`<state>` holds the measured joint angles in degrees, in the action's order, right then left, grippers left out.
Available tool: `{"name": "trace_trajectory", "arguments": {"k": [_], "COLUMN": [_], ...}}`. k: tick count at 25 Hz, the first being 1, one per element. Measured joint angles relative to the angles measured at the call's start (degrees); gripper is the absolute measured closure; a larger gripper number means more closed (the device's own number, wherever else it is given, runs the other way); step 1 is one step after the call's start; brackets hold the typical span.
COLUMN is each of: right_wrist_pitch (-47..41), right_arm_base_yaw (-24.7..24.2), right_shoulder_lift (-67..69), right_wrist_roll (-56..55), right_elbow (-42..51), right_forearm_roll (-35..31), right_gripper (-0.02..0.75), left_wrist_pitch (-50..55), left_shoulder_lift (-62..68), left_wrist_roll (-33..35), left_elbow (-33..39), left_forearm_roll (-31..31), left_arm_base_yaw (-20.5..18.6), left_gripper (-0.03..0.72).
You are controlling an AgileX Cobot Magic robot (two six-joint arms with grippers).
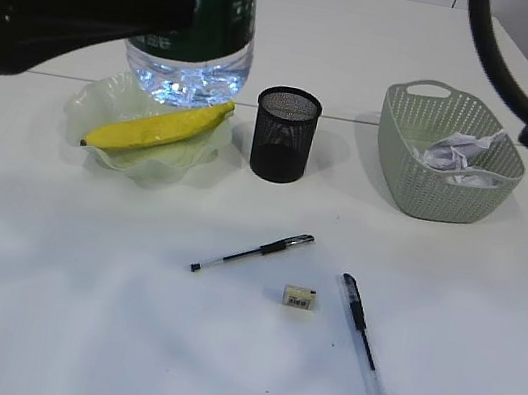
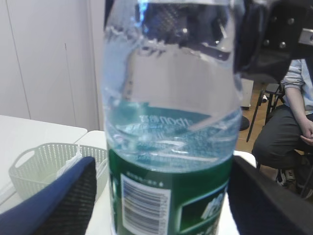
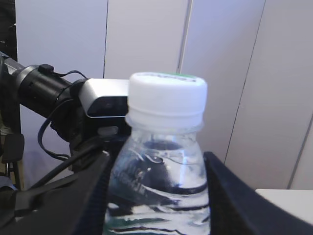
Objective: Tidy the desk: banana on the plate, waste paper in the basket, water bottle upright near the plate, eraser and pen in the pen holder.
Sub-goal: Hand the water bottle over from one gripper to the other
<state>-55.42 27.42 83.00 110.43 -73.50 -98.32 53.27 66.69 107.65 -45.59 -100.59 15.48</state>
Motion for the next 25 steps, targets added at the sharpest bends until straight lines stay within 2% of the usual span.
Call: {"name": "trace_trajectory", "arguments": {"k": [16,25], "right_wrist_pitch": [-1.86,-2.92], "right_arm_base_yaw": [0.0,0.0], "right_shoulder_lift": [1.82,1.95], "right_wrist_roll": [-0.33,-1.03], "right_elbow": [-0.05,-1.42], "right_forearm_roll": [-0.29,-0.29], "right_gripper": [0.354,0.354], "left_wrist_pitch": [1.81,1.68], "left_shoulder_lift": [1.47,2.25], "left_wrist_roll": [2.77,2.9], "left_elbow": [-0.19,-0.19], "left_forearm_roll": [-0.13,-0.34], "left_arm_base_yaw": [0.0,1.69], "left_gripper": [0.099,0.099]}}
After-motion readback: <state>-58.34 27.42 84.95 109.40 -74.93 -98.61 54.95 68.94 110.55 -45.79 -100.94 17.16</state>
